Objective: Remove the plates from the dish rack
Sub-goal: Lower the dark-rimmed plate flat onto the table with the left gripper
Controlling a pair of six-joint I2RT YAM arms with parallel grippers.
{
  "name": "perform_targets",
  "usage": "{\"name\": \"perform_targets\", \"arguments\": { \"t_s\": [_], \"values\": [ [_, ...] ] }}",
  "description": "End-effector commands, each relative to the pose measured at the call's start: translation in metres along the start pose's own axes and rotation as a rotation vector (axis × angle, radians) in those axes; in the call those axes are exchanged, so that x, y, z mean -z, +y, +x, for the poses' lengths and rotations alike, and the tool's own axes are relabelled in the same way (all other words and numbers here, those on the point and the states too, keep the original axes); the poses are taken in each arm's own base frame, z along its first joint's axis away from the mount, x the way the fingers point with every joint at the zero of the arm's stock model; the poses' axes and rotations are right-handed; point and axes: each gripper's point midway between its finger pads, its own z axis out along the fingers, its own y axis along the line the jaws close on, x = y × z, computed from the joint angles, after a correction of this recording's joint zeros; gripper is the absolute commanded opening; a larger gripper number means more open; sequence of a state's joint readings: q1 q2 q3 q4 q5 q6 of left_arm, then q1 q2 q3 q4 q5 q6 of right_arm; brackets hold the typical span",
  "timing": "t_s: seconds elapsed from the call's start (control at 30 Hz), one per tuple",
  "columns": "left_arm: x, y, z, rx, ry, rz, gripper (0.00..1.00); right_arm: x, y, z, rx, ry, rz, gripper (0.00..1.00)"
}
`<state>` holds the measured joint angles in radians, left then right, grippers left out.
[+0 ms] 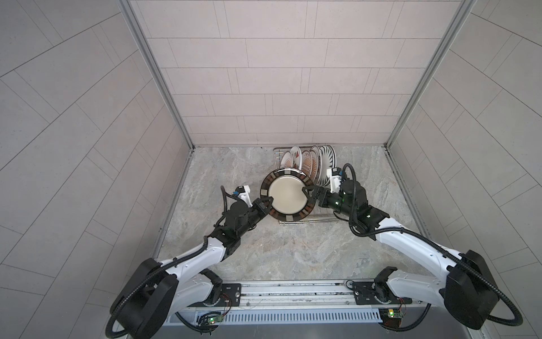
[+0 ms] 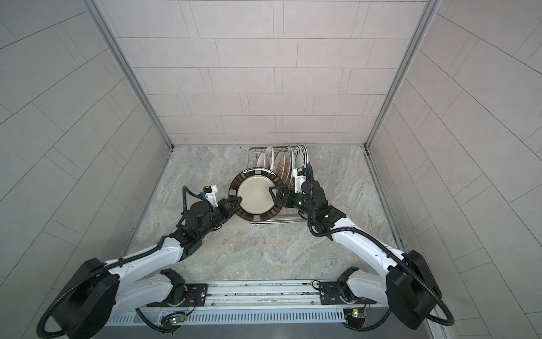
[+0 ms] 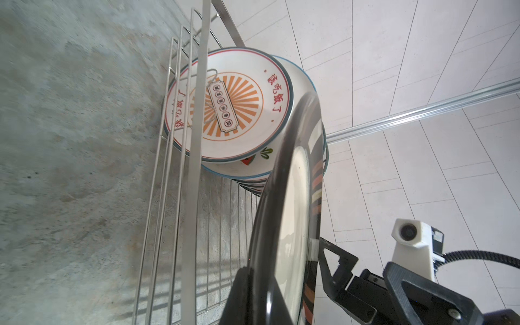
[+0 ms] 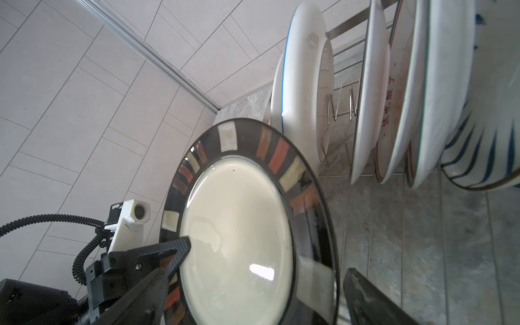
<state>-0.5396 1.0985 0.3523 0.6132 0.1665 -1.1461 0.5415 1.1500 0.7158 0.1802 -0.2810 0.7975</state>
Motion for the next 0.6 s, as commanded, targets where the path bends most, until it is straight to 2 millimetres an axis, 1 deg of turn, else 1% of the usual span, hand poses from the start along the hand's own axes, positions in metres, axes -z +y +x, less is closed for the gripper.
{"name": "perform_targets", "arguments": {
  "t_s": [0.0, 0.03, 0.07, 0.1, 0.13, 0.2, 0.3, 0.4, 0.47, 0.53, 0.57],
  "values": [
    [0.017, -0.051, -0.035, 0.02, -0.123, 0.186, 0.0, 0.013, -0.002, -0.014, 0.085, -0.063, 0.061, 0.99],
    [0.02, -0.051, -0.038, 0.024, -0.132, 0.186, 0.0, 0.015, -0.002, -0.016, 0.101, -0.069, 0.07, 0.9],
    [0.022, -0.05, -0.04, 0.025, -0.14, 0.185, 0.0, 0.017, -0.002, -0.017, 0.116, -0.076, 0.074, 0.85],
    [0.025, -0.05, -0.043, 0.024, -0.15, 0.182, 0.0, 0.019, -0.002, -0.018, 0.126, -0.08, 0.085, 0.85],
    [0.028, -0.05, -0.046, 0.022, -0.16, 0.179, 0.0, 0.022, -0.004, -0.019, 0.138, -0.084, 0.107, 0.88],
    [0.033, -0.049, -0.051, 0.011, -0.174, 0.171, 0.0, 0.025, -0.006, -0.021, 0.159, -0.087, 0.138, 0.99],
    [0.04, -0.043, -0.061, 0.01, -0.198, 0.145, 0.0, 0.025, 0.0, -0.023, 0.214, -0.102, 0.116, 1.0],
    [0.047, -0.037, -0.069, 0.017, -0.223, 0.128, 0.0, 0.028, 0.005, -0.029, 0.29, -0.175, 0.113, 1.0],
    [0.052, -0.033, -0.075, 0.021, -0.246, 0.119, 0.0, 0.029, 0.012, -0.028, 0.394, -0.172, 0.118, 1.0],
    [0.058, -0.028, -0.083, 0.023, -0.279, 0.099, 0.0, 0.029, 0.014, -0.027, 0.418, -0.14, 0.143, 1.0],
    [0.06, -0.023, -0.087, 0.026, -0.294, 0.08, 0.0, 0.028, 0.018, -0.027, 0.426, -0.116, 0.135, 1.0]
  ]
}}
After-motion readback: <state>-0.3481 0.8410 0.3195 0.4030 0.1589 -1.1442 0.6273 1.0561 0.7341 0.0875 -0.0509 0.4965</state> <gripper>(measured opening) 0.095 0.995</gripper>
